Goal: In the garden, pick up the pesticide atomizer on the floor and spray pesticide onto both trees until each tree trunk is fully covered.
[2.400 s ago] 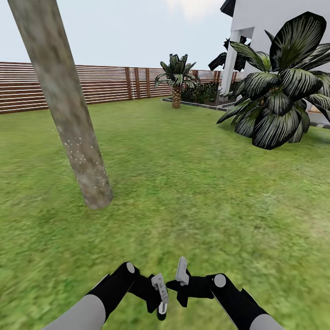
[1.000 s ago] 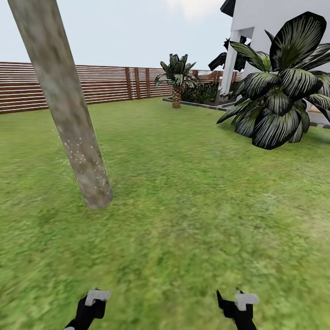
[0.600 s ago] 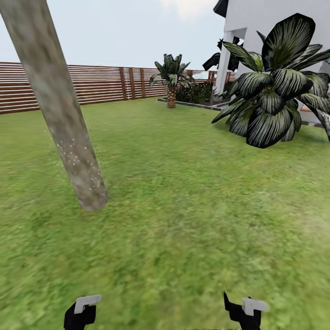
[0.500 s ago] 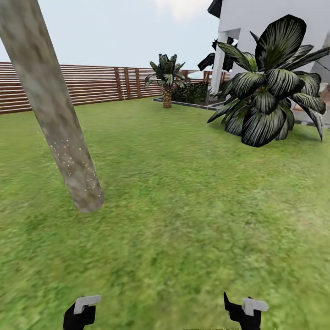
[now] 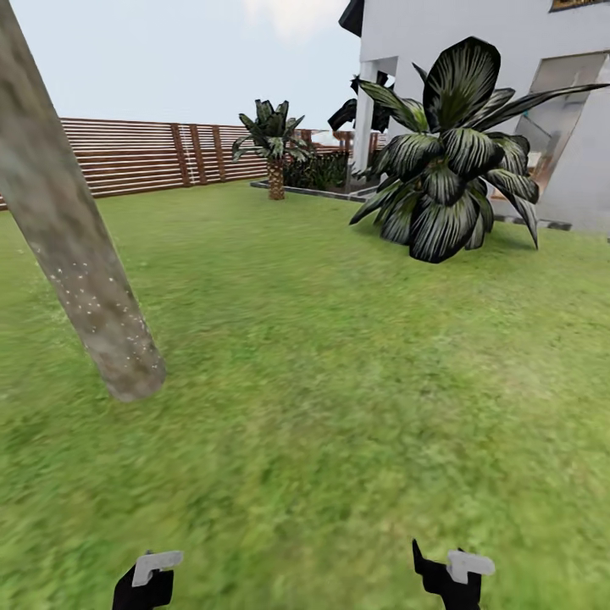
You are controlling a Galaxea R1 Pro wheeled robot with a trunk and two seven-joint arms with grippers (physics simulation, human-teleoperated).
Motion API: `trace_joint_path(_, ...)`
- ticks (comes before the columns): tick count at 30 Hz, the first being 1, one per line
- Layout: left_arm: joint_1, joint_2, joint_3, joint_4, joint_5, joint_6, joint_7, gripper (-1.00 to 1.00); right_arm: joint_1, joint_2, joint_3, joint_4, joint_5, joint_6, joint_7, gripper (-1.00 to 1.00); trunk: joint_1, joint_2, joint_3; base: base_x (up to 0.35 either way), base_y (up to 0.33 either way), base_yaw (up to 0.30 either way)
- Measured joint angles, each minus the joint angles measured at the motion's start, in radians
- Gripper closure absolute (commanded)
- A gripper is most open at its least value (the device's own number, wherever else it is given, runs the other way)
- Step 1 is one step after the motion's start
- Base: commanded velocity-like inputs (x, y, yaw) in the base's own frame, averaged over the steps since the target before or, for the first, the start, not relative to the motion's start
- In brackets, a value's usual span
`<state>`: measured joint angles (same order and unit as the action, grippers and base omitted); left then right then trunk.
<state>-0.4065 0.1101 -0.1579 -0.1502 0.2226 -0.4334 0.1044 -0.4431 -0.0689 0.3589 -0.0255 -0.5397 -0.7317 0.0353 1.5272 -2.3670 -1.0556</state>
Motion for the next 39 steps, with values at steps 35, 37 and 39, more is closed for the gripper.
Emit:
trace_joint_path(35,0.124,-0.019,-0.005,0.196,-0.004,-0.451,-0.005,1.00,0.014,0.003,0.001,0.002,0.003,0.002,0.002,-1.00,0.000,0.000,0.000,-0.057,0.053,-0.300)
trace_joint_path(37,0.124,-0.019,-0.005,0.196,-0.004,-0.450,-0.005,1.00,0.014,0.003,0.001,0.002,0.003,0.002,0.002,-1.00,0.000,0.000,0.000,0.000,0.000,-0.300)
trace_joint_path(39,0.124,-0.020,-0.005,0.196,-0.005,-0.450,-0.005,1.00,0.015,0.003,0.001,0.002,0.003,0.002,0.002,-1.00,0.000,0.000,0.000,0.000,0.000,-0.300)
